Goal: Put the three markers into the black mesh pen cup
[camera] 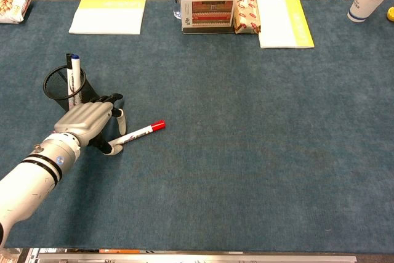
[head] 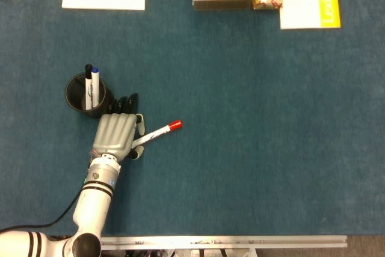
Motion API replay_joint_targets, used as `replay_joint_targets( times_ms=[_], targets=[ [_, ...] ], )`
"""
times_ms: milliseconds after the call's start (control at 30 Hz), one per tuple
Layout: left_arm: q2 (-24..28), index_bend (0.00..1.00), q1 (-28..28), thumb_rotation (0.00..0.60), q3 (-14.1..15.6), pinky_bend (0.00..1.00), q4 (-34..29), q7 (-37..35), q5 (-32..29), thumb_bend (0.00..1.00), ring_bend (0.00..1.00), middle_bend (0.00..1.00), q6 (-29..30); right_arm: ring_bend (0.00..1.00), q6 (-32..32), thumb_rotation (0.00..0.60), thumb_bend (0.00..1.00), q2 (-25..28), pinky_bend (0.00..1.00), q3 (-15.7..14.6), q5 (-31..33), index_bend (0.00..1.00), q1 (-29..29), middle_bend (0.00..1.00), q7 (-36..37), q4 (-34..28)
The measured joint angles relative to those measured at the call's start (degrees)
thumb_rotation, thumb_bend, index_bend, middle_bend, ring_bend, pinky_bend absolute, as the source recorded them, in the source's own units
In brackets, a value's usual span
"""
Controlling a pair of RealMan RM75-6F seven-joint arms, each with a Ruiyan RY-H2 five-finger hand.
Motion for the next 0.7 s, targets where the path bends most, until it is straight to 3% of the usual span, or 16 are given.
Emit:
replay_joint_targets(
  times_ms=[700],
  targets=[
    [0.2,0.55,0.0,0.600,0.1,0.07,0.1,-0.2,-0.3,0.24,0.00,0.02,0.0,0.11,0.2,0.600,0.00,0.0,0.38,0.0,-0.2,0.13,-0.1,0.19,0.0,0.0]
  ],
)
